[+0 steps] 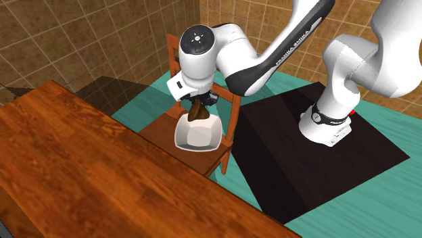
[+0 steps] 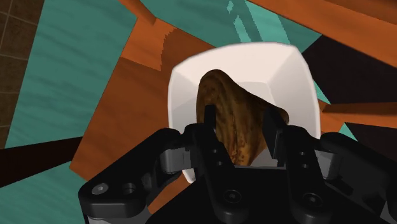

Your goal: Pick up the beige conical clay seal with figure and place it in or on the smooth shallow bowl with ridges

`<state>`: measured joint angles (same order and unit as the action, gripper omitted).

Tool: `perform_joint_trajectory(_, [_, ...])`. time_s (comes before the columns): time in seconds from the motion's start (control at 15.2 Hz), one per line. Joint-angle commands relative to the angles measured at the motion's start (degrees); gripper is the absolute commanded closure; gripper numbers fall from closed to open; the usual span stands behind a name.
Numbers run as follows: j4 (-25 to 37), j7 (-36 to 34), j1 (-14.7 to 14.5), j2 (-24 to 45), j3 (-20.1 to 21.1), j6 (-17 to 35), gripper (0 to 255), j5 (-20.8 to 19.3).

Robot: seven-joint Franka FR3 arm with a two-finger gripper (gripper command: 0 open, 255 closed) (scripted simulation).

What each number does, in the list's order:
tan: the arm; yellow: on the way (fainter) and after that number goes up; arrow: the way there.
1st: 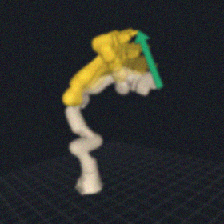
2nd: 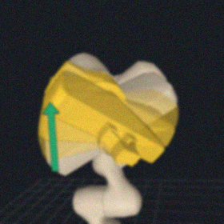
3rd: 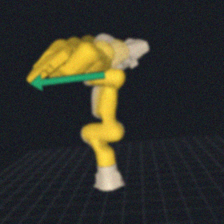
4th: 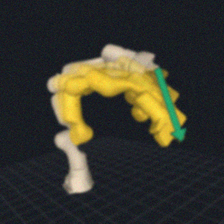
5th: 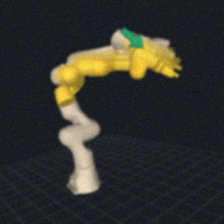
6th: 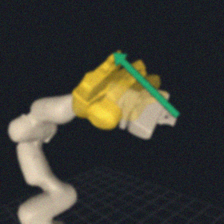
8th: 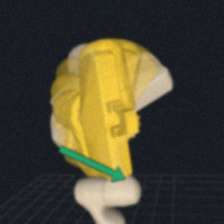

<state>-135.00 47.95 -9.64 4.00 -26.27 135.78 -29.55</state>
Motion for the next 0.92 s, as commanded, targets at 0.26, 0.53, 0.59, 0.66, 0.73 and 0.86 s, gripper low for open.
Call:
perform_joint_trajectory(0.26, [-0.73, -1.28, 0.34, 4.09, -0.04, 4.63, 255, 0.03])
perform_joint_trajectory(0.53, [-0.98, -2.1, 0.63, 7.03, 0.01, 7.68, 255, 0.09])
perform_joint_trajectory(0.59, [-1.01, -2.3, 0.71, 7.79, 0.04, 8.44, 255, 0.11])
perform_joint_trajectory(0.66, [-1.03, -2.51, 0.79, 8.55, 0.07, 9.19, 255, 0.14])
perform_joint_trajectory(0.73, [-1.04, -2.71, 0.87, 9.33, 0.1, 9.94, 255, 0.16])
perform_joint_trajectory(0.86, [-1.01, -3.13, 1.04, 10.9, 0.19, 11.41, 255, 0.22])
